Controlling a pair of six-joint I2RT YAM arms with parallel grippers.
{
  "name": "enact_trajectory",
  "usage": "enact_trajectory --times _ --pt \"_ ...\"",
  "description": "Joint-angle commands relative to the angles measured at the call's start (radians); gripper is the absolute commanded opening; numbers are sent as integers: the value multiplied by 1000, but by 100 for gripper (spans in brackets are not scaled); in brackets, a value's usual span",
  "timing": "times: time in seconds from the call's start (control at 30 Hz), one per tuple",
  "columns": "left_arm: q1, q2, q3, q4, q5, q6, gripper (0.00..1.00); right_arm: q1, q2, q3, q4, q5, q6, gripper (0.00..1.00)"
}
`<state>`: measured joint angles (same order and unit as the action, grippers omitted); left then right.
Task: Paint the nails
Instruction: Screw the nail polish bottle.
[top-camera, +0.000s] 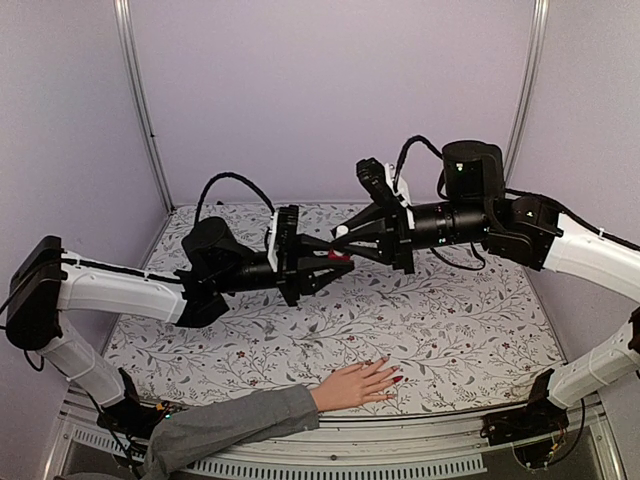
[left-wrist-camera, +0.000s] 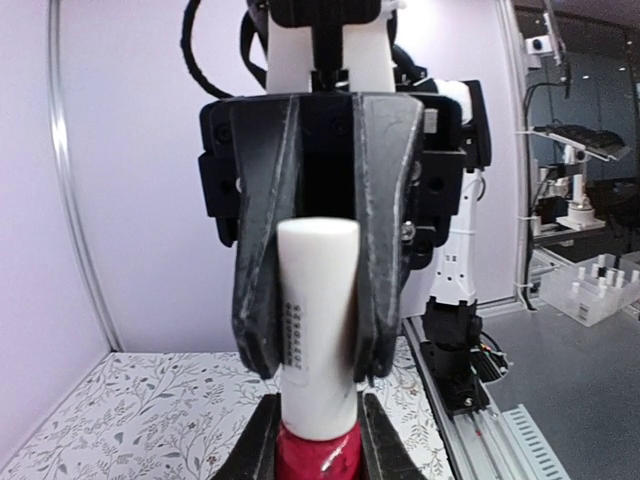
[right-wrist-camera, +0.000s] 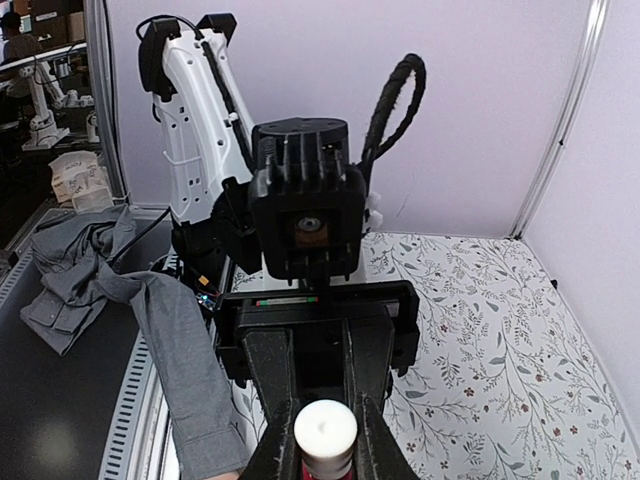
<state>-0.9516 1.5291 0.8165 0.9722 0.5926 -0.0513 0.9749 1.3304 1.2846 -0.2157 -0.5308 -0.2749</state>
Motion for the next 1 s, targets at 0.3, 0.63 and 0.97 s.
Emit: enact_trajectory --times 0.3,0.63,0.97 --pt "-102 -8 31 0 -625 190 0 16 57 18 -18 146 106 0" --pt "-197 102 147 -13 -956 315 0 23 94 14 0 248 172 0" --pt "-176 84 129 -26 -728 280 0 22 75 9 -11 304 174 0"
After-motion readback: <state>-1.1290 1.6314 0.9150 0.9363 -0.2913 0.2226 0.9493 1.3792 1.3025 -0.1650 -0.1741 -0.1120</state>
